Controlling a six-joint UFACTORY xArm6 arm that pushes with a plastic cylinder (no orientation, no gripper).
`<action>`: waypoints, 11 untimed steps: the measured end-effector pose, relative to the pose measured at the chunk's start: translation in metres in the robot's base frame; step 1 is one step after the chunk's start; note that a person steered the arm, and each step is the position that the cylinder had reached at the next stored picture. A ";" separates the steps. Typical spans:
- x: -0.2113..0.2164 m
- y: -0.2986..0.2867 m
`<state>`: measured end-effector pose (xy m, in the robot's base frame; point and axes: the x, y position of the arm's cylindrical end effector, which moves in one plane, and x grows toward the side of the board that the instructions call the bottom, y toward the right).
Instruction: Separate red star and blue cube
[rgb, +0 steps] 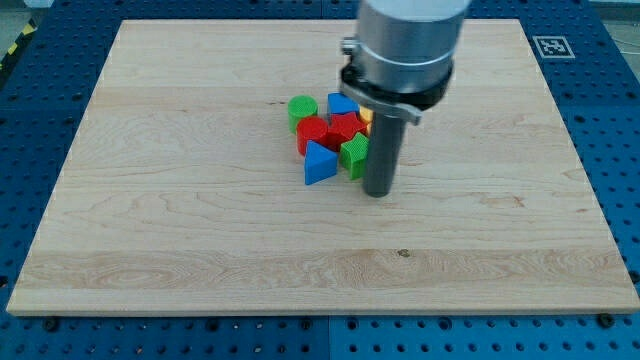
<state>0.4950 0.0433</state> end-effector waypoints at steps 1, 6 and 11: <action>-0.016 -0.007; -0.058 -0.009; -0.124 -0.024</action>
